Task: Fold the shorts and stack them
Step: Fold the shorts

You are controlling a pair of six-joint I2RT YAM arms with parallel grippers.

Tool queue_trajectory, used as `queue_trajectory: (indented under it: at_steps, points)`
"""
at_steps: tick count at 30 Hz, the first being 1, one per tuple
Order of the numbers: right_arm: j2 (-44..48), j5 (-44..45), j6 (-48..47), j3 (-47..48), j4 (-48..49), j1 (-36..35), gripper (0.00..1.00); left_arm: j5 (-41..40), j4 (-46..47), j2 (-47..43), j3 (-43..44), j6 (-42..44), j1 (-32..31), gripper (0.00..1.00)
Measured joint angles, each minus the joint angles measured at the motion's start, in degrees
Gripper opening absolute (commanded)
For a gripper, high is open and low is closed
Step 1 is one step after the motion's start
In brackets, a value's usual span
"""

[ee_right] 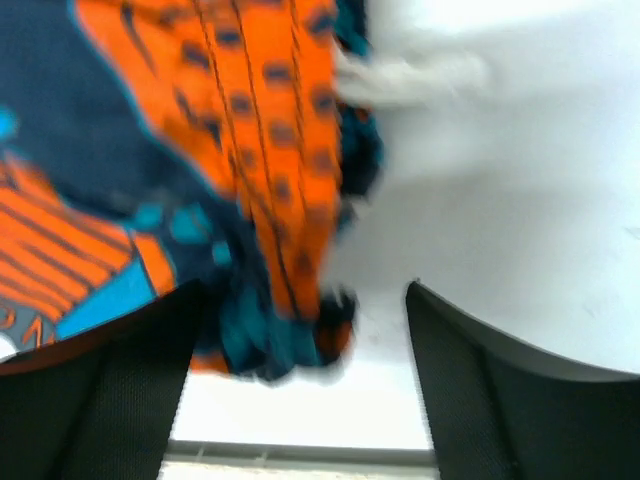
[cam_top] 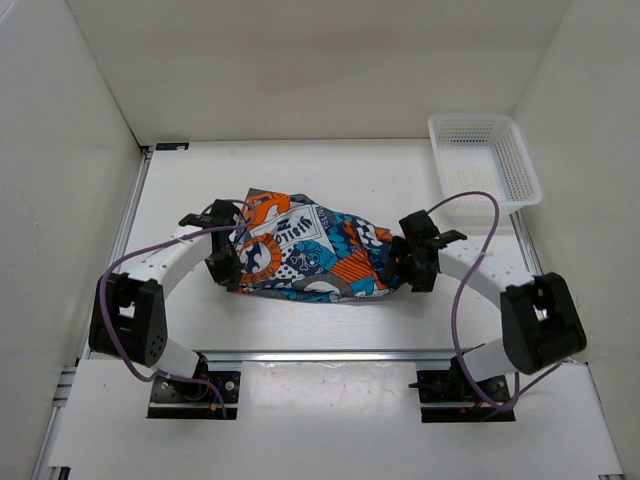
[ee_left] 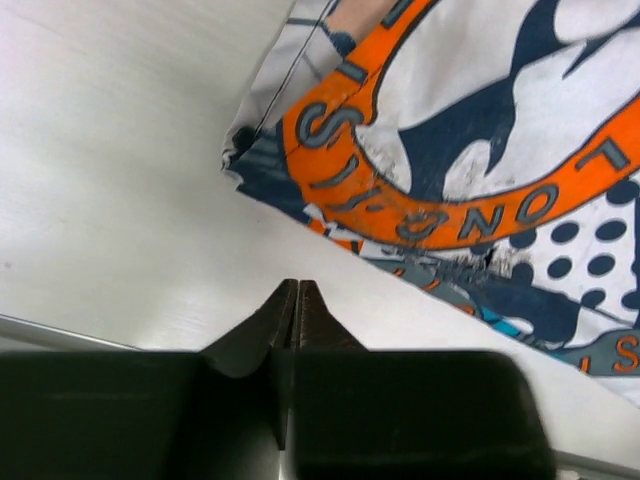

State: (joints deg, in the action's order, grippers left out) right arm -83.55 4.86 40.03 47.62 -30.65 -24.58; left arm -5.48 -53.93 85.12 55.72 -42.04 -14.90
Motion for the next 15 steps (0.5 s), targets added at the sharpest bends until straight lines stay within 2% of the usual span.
queue_trajectory:
  at_steps: [1, 2, 4, 5, 6, 8, 9, 10, 12, 15]
  points:
    - [2.03, 0.50, 0.11, -0.68, -0.66, -0.09, 0.91, -0.07, -0.55, -0.66, -0.02, -0.15, 0.11, 0.43]
    - [3.89, 0.98, 0.26, -1.03, -1.31, -0.17, 0.97, -0.15, -0.94, -1.18, -0.02, -0.20, 0.15, 0.77]
    - [7.80, 1.77, 0.26, -1.25, -2.27, -0.20, 0.99, -0.20, -1.77, -2.10, 0.15, -0.11, 0.22, 0.95]
    - [9.62, 2.19, 0.13, -1.25, -2.60, -0.17, 0.99, -0.20, -2.05, -2.67, 0.28, -0.11, 0.22, 0.99]
    - [11.10, 2.58, 0.07, -1.22, -2.80, -0.13, 0.99, -0.20, -2.54, -3.45, 0.59, 0.09, 0.35, 1.00]
    - [12.81, 2.71, -0.20, -1.09, -3.06, 0.28, 0.99, -0.13, -3.39, -5.44, 1.86, 0.24, 0.74, 0.93]
    - [12.98, 2.60, -0.52, -0.90, -3.08, 0.81, 0.99, -0.09, -3.80, -6.45, 3.04, 0.48, 0.96, 0.88]
    - [12.76, 2.45, -1.05, -0.66, -2.97, 1.62, 0.97, -0.09, -3.96, -7.32, 4.55, 0.72, 1.11, 0.77]
    - [11.08, 1.88, -2.40, 0.33, -2.73, 3.54, 0.96, 0.11, -3.89, -7.85, 8.20, 1.38, 1.53, 0.67]
    - [6.36, 0.87, -4.70, 2.82, -1.57, 5.92, 0.92, 0.33, -2.36, -4.90, 14.12, 2.40, 1.84, 0.62]
